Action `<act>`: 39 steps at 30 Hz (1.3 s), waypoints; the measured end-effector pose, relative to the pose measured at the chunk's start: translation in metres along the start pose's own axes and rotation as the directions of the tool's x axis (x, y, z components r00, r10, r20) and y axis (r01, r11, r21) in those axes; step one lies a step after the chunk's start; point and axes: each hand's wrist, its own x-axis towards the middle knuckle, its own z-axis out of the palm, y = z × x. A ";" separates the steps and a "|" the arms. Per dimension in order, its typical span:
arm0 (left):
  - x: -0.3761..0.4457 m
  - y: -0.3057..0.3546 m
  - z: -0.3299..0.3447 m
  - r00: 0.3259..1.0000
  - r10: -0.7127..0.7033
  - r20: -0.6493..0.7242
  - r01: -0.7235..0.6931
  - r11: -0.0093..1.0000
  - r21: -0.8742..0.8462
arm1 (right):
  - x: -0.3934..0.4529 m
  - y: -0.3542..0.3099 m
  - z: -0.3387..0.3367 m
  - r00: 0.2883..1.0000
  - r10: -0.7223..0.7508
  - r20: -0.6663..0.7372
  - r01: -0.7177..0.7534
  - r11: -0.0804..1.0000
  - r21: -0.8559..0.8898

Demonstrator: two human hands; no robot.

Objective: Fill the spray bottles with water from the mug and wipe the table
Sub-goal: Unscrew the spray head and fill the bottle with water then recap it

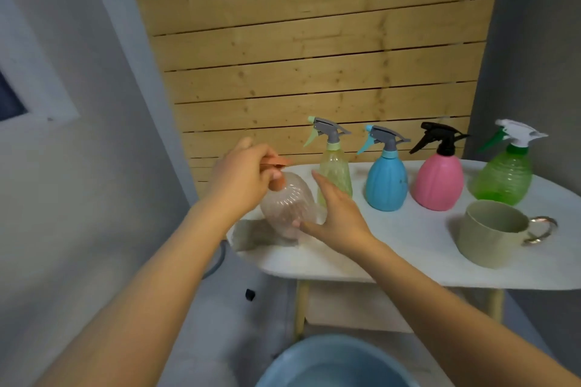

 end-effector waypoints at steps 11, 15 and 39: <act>-0.131 0.033 0.017 0.933 -0.261 0.249 0.350 0.817 -0.458 | -0.125 0.007 -0.035 0.955 0.055 0.291 -0.086 0.992 0.093; -0.146 0.033 0.041 0.886 -0.347 0.309 0.461 0.730 -0.504 | -0.134 0.022 -0.037 0.941 0.096 0.324 -0.067 0.993 -0.097; -0.136 0.039 0.069 0.842 -0.225 0.491 0.488 0.708 -0.511 | -0.138 0.047 -0.076 0.956 0.070 0.286 0.040 0.931 -0.364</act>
